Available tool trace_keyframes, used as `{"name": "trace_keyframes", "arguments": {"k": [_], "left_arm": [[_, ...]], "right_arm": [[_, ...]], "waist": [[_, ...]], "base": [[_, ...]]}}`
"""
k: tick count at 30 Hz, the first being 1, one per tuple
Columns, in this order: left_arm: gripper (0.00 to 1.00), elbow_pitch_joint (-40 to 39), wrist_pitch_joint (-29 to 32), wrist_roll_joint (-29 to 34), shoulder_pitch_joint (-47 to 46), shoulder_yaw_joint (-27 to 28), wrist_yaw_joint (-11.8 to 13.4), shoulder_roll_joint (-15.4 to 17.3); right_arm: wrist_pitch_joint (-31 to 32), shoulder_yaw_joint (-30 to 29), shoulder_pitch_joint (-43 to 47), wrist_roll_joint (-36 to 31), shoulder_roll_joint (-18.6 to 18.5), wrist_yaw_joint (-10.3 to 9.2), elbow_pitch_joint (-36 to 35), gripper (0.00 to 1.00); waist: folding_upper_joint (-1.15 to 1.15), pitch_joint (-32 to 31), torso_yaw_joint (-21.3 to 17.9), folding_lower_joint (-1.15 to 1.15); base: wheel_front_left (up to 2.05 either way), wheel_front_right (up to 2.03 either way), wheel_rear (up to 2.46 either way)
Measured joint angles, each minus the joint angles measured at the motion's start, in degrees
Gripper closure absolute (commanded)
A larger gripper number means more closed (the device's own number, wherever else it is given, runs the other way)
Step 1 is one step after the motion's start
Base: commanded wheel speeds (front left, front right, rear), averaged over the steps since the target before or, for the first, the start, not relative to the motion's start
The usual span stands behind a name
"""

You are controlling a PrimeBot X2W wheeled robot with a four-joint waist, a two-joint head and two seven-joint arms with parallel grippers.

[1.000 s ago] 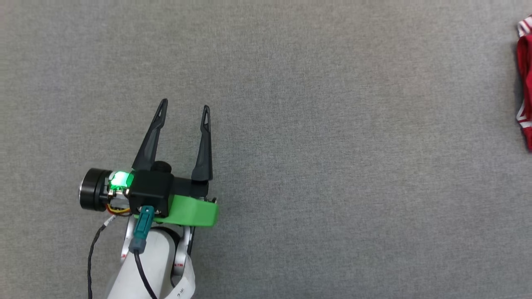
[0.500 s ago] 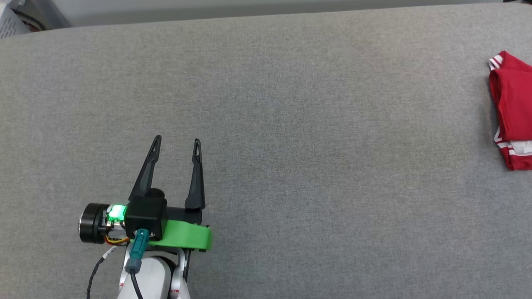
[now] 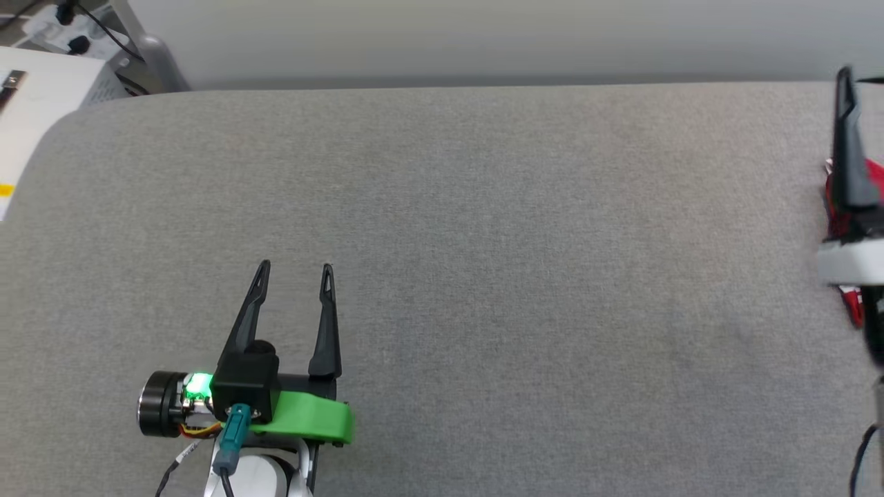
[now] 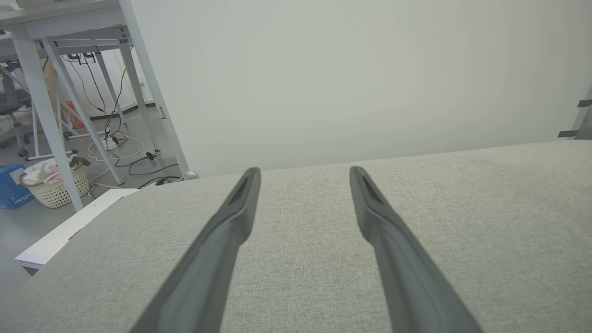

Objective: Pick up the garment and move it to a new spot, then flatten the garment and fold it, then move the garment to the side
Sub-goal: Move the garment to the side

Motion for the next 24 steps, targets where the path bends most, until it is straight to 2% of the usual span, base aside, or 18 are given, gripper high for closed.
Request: {"name": "trace_keyframes", "arguments": {"k": [10,17,24], "left_arm": [[0.00,0.79,0.00,0.00,1.91,0.70,-0.40,-0.27],[0.00,1.41,-0.01,0.00,2.87,1.23,-0.98,-0.31],[0.00,1.47,-0.01,-0.10,3.91,1.35,-1.66,-0.51]], "right_arm": [[0.00,0.66,13.61,-0.07,8.98,0.00,-2.14,0.00],[0.00,-0.20,20.67,-0.53,12.29,0.00,-2.37,0.00],[-0.01,-0.67,25.19,-0.63,14.02,0.00,-3.99,0.00]], "waist": [[0.00,-3.41,2.36,0.00],[0.00,-5.19,3.06,0.00],[0.00,-6.08,3.27,0.00]], "base": [[0.00,0.00,0.00],[0.00,0.00,0.00],[0.00,0.00,0.00]]}}
